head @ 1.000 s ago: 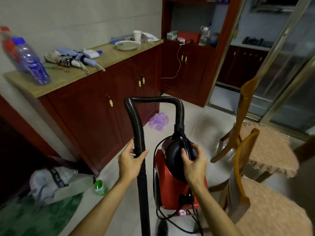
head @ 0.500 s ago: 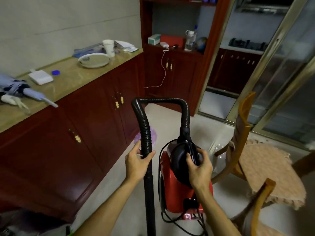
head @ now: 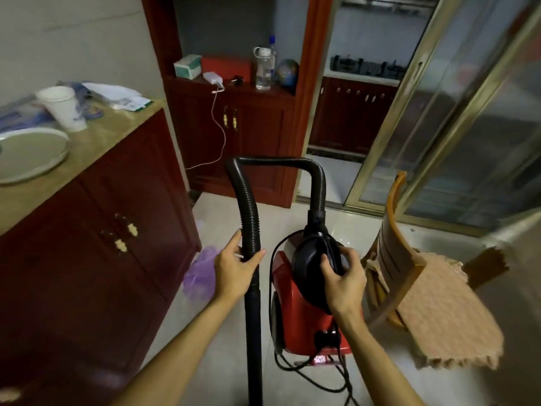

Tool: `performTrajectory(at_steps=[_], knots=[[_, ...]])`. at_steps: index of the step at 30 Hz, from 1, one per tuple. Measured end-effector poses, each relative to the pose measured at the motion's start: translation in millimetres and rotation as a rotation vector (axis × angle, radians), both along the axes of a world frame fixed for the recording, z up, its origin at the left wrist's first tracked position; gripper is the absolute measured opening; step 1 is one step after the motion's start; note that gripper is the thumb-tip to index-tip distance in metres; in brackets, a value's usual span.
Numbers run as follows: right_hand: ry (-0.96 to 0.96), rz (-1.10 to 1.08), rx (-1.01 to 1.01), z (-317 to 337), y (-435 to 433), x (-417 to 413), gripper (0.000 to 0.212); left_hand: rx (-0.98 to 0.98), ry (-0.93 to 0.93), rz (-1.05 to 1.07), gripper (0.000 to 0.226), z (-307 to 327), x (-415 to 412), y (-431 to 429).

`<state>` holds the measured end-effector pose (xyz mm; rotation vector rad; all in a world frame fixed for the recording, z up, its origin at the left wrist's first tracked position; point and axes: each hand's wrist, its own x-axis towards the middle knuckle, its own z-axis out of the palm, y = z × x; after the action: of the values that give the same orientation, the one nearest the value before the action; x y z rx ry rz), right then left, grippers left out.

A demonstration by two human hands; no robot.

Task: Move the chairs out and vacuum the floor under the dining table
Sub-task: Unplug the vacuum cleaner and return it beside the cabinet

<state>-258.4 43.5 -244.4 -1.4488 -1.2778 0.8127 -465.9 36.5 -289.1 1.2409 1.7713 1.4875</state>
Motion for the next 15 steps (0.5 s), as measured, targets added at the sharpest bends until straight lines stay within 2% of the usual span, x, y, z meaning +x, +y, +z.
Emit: performTrajectory(at_steps=[8, 13, 15], knots=[[-0.016, -0.038, 0.001, -9, 136, -21, 0.02, 0.016, -0.015, 0.004, 0.052, 1, -13, 142], [0.019, 0.066, -0.073, -33, 237, -37, 0.025, 0.001, -0.027, 0.063, 0.055, -20, -22, 240], [0.025, 0.109, -0.088, -37, 279, -41, 0.026, -0.002, -0.015, 0.106, 0.065, -25, -24, 279]])
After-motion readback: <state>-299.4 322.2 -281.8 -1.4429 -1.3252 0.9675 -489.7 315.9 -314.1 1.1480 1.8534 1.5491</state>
